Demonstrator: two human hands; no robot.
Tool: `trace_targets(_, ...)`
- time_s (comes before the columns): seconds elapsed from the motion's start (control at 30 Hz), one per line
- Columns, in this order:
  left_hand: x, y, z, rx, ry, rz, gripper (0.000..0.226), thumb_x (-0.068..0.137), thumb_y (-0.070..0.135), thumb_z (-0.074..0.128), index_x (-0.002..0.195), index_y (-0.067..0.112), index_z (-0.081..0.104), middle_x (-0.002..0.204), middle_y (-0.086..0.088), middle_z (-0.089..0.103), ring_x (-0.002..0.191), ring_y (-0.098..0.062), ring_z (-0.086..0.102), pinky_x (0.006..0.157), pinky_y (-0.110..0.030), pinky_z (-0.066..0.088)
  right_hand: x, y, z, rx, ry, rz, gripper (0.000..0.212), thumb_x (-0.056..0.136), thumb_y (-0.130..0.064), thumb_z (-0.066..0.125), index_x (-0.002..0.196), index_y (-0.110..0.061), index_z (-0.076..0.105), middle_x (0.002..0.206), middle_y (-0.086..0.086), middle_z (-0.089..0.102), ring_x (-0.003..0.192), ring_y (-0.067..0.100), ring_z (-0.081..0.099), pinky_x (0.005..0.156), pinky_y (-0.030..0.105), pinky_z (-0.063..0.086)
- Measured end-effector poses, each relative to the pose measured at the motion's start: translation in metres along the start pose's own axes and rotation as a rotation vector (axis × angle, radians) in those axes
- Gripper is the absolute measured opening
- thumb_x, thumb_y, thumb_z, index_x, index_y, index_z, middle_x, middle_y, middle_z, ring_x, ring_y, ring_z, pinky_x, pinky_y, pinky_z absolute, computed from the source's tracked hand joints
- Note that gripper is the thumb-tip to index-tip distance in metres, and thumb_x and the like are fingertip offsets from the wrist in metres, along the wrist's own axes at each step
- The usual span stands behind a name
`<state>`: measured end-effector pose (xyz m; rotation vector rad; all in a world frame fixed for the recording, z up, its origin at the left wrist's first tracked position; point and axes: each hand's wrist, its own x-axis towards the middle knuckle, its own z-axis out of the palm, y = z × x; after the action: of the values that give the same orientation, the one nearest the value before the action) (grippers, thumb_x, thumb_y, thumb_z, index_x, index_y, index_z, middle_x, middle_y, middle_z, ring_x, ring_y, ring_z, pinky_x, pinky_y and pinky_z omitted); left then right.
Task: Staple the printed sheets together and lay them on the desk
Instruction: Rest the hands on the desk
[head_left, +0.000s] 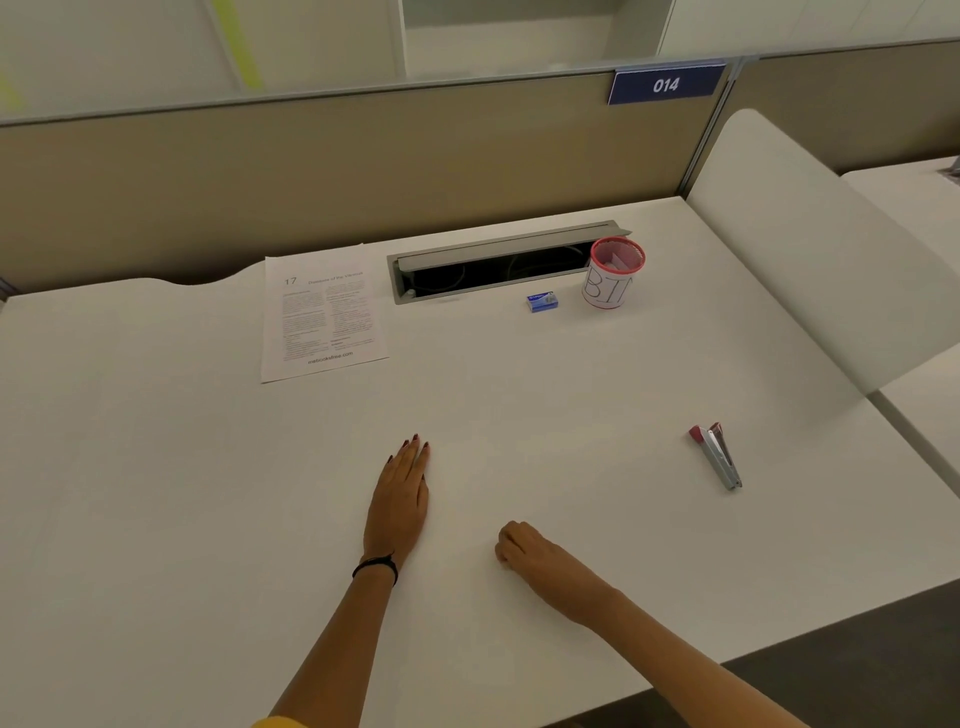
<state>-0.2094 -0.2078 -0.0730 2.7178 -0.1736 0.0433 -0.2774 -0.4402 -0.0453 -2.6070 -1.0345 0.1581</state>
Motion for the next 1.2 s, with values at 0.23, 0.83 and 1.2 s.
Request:
trace_targets(0.23,0.0,-0.001,0.0,-0.013,-0.005,0.004,0.057,0.089,0.026,0.011,0.142,0.01,0.025,0.15,-0.005,0.026,0.138,-0.014,0.02,0.114,-0.021,0.0,-0.012,-0.002,0.015,-0.126,0.066,-0.076,0.037,0.067,-0.006,0.075,0.096,-0.014,0.054,0.087,-0.003,0.059,0.076,0.009,0.047,0.058,0.015,0.041)
trace_targets(0.83,0.019,0.007,0.007,-0.009,-0.06,0.058,0.055,0.091,0.029,0.01,0.144,0.016,0.022,0.153,0.0,0.015,0.141,-0.011,0.011,0.114,-0.016,-0.006,0.031,0.103,-0.041,0.501,0.557,0.806,0.015,0.093,0.001,0.044,0.093,-0.003,0.058,0.091,0.003,0.057,0.085,0.016,0.052,0.077,0.017,0.035)
trace_targets(1.2,0.057,0.005,0.01,-0.012,-0.033,0.076,0.054,0.093,0.031,0.011,0.144,0.018,0.02,0.153,0.002,0.019,0.14,-0.011,0.016,0.114,-0.016,-0.006,0.091,0.201,-0.139,0.945,1.073,0.973,0.012,0.092,-0.001,0.047,0.094,-0.008,0.057,0.073,-0.002,0.055,0.047,-0.009,0.055,0.054,0.006,0.044)
